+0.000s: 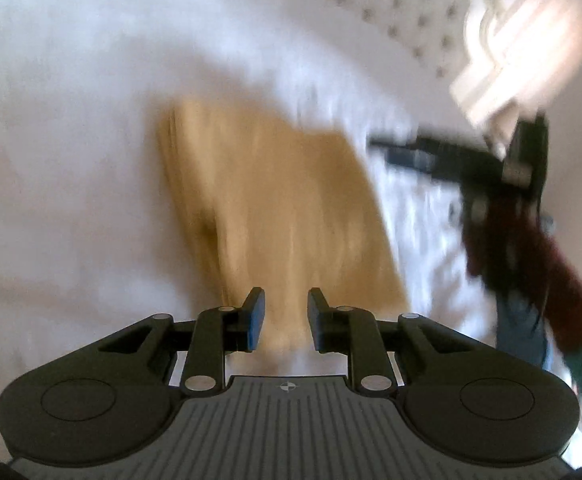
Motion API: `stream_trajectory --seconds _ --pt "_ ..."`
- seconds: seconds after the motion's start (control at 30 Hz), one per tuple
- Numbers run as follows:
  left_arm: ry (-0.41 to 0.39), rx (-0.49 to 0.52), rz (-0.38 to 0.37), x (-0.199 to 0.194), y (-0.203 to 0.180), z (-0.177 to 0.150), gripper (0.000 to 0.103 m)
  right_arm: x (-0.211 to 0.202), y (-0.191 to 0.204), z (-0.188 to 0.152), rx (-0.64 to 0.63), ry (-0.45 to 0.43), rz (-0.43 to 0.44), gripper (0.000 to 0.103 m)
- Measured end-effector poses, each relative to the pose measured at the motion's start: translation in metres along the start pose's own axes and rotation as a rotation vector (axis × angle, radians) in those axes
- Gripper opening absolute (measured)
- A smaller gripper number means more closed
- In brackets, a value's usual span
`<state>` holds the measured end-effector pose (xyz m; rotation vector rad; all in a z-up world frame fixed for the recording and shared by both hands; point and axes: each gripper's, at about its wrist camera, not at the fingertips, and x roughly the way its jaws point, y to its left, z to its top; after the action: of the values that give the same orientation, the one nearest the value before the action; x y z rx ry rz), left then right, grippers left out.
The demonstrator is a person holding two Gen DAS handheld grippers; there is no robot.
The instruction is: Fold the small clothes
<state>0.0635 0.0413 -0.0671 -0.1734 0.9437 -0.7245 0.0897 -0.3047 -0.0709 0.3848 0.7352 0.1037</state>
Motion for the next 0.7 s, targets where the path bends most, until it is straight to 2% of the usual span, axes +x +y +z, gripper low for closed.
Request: stream_trajectory --seconds 0.07,0.13,0.2,0.3,0.4,0.5,0.7 --pt "-0.081 0.021 0.052 0.002 0.0 0.021 0.034 0.005 0.001 0.002 -0.009 -0.01 -0.026 0.071" --pt "-0.146 0.021 0.102 0.016 0.003 0.042 0.036 0.012 0.0 0.003 -0.007 -0.009 -0.047 0.071" --pt "-0.174 0.009 0.156 0.042 0.003 0.056 0.037 0.022 -0.001 0.003 -0.005 0.004 -0.06 0.071" --pt "-0.165 -0.031 0.238 0.082 0.013 0.069 0.037 0.037 -0.005 0.0 -0.022 0.029 -0.101 0.071" --pt "-0.047 -0.031 0.322 0.113 0.026 0.057 0.039 0.049 -0.012 -0.007 -0.047 0.06 -0.161 0.076" --pt "-0.065 -0.049 0.3 0.106 0.037 0.034 0.04 0.056 -0.023 -0.013 -0.029 0.064 -0.158 0.079" --pt "-0.048 -0.048 0.293 0.095 0.029 0.022 0.04 0.05 -0.011 -0.01 -0.08 0.04 -0.181 0.082"
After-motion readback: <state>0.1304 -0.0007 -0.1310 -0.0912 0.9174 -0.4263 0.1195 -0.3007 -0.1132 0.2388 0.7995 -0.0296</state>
